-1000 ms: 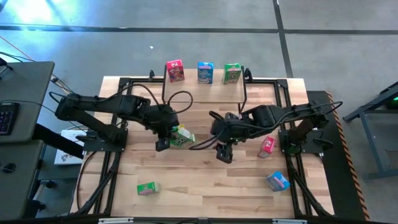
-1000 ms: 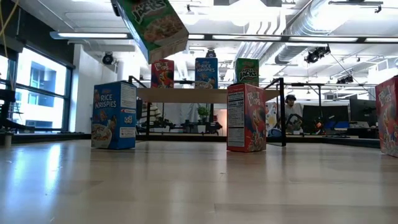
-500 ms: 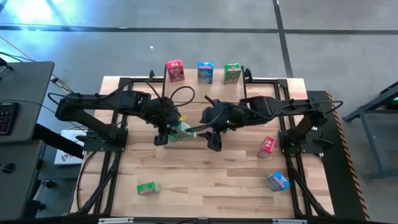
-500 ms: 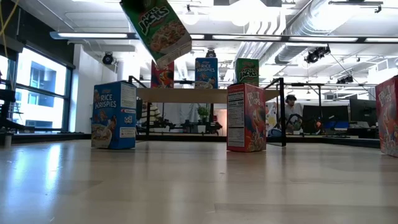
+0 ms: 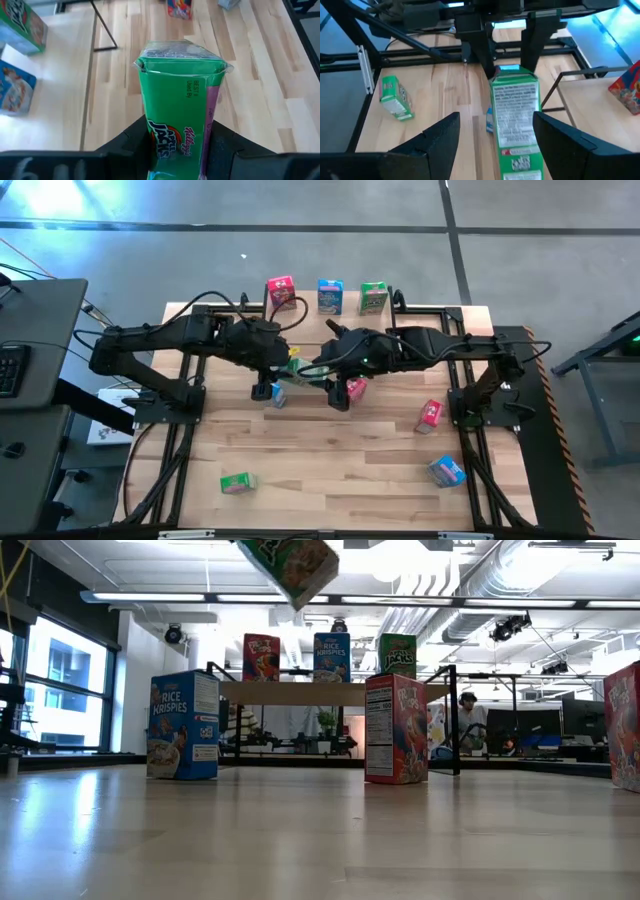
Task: Stack cereal on shelf
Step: Put the top green cereal box on the shelf aligned with the other green cereal box
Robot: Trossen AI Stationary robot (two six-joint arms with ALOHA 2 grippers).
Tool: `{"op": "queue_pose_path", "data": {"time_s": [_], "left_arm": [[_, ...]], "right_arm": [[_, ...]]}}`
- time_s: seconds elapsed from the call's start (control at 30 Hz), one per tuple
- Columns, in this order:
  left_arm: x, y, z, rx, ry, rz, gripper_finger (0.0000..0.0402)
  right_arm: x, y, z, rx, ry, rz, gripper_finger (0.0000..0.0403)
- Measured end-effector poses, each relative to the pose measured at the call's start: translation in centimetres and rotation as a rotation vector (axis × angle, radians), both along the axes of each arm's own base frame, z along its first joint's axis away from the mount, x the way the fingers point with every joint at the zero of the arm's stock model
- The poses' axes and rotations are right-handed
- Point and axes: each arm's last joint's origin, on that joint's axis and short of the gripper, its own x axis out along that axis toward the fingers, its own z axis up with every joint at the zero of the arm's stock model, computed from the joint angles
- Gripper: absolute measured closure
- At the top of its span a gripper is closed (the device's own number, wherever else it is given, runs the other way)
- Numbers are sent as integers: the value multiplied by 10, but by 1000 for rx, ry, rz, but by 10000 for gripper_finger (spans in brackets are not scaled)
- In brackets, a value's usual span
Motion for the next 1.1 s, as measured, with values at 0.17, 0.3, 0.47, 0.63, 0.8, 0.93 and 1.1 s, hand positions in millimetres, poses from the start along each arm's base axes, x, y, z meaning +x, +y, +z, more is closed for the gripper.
{"op": "queue_pose_path", "data": {"time_s": [0.17,0.3,0.47,0.63,0.8,0.93,1.1], "left_arm": [[1,0,5,4,-32,-4,275],[2,0,6,3,-52,-2,275],[5,0,9,-3,-90,3,275],[7,0,11,-3,-126,3,275],[8,0,13,-3,-147,3,275],[8,0,13,1,-147,0,275],[9,0,13,2,-151,1,275]], "right_arm": [[2,-7,3,-21,-33,-45,159],[2,-11,3,-35,-34,-53,159],[3,-14,3,0,-33,-34,159],[3,-14,3,0,-32,-35,159],[3,-15,3,9,-32,-46,159],[3,-19,2,46,-34,-77,159],[3,-23,2,75,-34,-78,164]]}}
